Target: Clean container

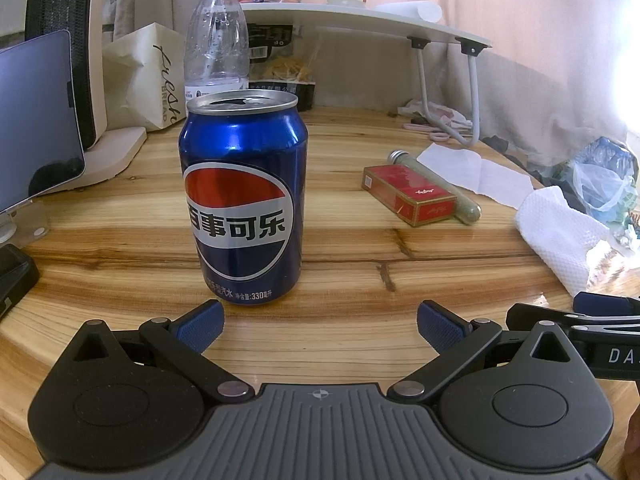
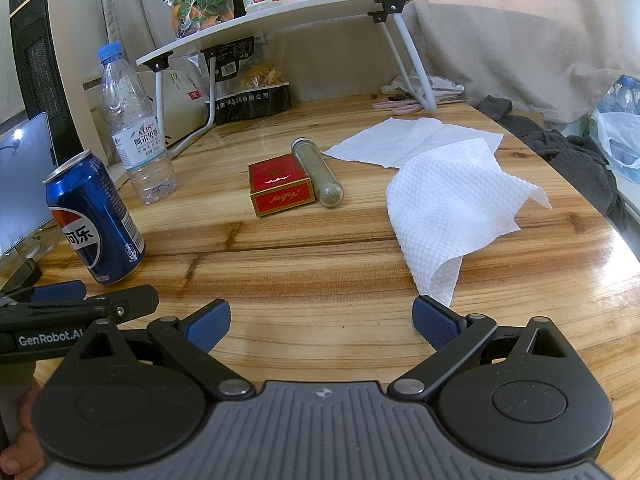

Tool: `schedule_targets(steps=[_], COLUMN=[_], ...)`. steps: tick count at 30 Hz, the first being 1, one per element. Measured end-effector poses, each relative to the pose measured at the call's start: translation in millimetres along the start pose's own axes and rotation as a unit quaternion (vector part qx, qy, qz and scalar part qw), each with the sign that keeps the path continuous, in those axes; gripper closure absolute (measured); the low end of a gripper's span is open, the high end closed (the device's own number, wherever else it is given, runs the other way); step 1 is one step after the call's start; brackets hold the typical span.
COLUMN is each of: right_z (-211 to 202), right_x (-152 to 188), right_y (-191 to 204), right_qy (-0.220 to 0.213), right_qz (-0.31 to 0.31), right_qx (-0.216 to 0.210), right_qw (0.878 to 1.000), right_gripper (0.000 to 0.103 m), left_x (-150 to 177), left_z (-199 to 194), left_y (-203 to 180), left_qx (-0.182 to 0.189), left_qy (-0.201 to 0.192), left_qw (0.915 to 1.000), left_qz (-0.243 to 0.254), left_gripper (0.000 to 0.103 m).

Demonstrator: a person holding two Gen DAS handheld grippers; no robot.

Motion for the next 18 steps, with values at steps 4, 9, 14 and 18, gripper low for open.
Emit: schedule_targets(steps=[4,9,14,18], right_z=[-0.2,-0.3,-1.0,-0.1], right_x=[-0.2,-0.3,-0.3,-0.2], right_y=[-0.4,-0.8,-0.3,-0.3], right_qy=[-0.001,-0.003,-0.002,-0.001], right_qz=[0.002,0.005,0.002,0.002], right_qx=[-0.002,-0.004,-0.001,-0.001], right_qw=[1.000,1.000,1.000,1.000], right_gripper=[0.000,0.000,0.000,0.000], left_x=[0.4,1.2,-0.2,-0.5], left_z=[-0.5,-1.2,0.2,0.6], left_y=[0.6,0.9,0.8,-0.1], left_qx=[0.001,0.002,0.003,0.004], left_qy=[0.001,0.001,0.002,0.002], left_qw=[1.0000,1.0000,1.0000,1.0000], left_qz=[0.001,0.002,0.001,0.001], left_gripper=[0.000,0.000,0.000,0.000])
Point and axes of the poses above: each gripper's, at about its wrist camera, not at the fingertips, and z roughly the way its jaws point, y to its left, x to its underside, the point moved 7 cm from there along z, roughly the way its jaws point, and after that the axes turned 14 degrees about -x, right-handed, at the moved point
